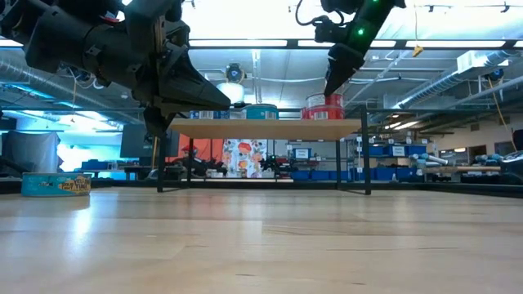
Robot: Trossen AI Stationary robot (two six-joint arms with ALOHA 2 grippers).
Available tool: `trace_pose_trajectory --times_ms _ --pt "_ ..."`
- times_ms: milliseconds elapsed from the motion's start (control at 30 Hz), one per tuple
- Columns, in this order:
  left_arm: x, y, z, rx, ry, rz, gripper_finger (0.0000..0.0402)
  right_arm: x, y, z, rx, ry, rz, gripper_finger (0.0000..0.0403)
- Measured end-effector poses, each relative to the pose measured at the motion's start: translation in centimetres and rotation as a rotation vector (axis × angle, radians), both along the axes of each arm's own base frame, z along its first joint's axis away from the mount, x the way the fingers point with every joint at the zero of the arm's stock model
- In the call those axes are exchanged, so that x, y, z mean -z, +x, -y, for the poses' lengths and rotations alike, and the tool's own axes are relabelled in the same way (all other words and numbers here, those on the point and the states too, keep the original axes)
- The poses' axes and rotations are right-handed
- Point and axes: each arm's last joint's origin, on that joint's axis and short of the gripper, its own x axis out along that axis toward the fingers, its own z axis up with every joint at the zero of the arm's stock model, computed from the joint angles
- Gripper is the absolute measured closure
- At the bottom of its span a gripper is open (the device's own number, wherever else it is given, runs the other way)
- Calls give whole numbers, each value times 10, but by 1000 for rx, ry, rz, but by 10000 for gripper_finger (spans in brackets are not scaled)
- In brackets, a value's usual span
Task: Stack canned seafood by type on shelf
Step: Stack the red tuna can on top of the other red tuna can on the shelf, then stack the yellow-blue tuna can on top of the yellow-blue tuna can on the shelf
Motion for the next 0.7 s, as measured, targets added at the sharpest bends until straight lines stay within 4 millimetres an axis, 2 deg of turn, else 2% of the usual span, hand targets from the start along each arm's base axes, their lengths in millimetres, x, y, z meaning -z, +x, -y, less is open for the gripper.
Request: trace_pose_trajectory --times_ms 100,233,433,600,700 --pt "0 0 0 2 -43 3 401 -7 -1 -9 -12 3 20 186" --pt "0 0 2 78 -102 -7 401 -32 -4 -29 -28 14 110 213" --pt "0 -1 2 118 -90 -24 401 -57 -19 -65 -30 140 278 305" --pt "0 1 -2 159 -105 -39 401 -51 -25 -97 -71 263 253 389" --pt "-3 5 -4 204 -97 -36 401 -36 -26 -117 -124 349 222 389"
